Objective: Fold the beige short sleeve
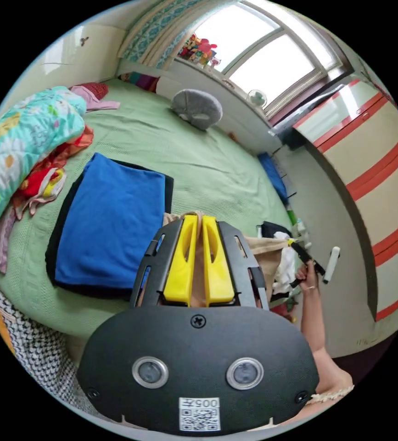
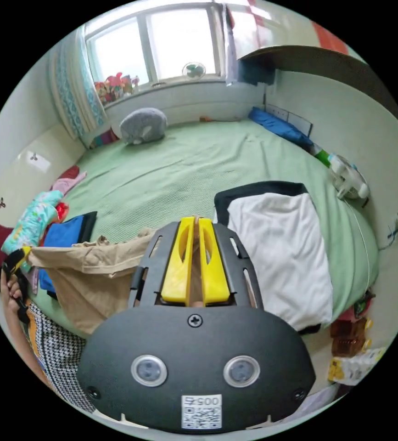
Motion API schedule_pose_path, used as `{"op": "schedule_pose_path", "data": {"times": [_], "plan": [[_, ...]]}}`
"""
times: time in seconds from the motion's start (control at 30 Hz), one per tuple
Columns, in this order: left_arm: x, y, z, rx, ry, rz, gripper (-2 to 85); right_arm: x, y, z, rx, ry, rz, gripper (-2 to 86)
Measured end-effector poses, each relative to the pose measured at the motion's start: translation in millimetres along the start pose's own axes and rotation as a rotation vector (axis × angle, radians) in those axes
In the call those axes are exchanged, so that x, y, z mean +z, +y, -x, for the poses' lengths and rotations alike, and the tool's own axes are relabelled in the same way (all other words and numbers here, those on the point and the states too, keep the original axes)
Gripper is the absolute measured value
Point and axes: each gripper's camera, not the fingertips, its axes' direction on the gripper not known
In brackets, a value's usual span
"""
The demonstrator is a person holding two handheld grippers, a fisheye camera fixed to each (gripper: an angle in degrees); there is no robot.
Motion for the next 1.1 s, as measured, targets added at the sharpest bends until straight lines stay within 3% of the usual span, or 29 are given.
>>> {"op": "schedule_pose_path", "data": {"times": [0.07,0.17,0.37,0.47,0.63,0.9,1.1], "plan": [[21,-13,2,-0.037,-0.121,0.015,1.2,24,-14,10,-0.011,-0.022,0.046,2.5],[38,-16,6,-0.009,-0.166,0.013,1.1,35,-15,11,0.011,-0.180,0.063,6.7],[46,42,22,0.151,-0.108,0.013,5.5,21,67,9,-0.166,-0.183,0.037,8.2],[55,83,37,0.188,-0.039,0.036,8.0,14,124,-1,-0.183,-0.218,0.043,8.8],[81,126,56,0.188,-0.071,0.063,12.4,24,183,1,-0.169,-0.263,0.068,11.2],[149,126,57,0.166,0.000,0.153,13.6,93,180,75,-0.271,0.006,0.195,10.4],[186,117,41,0.229,0.007,0.204,10.4,102,188,121,-0.370,0.160,0.179,6.5]]}}
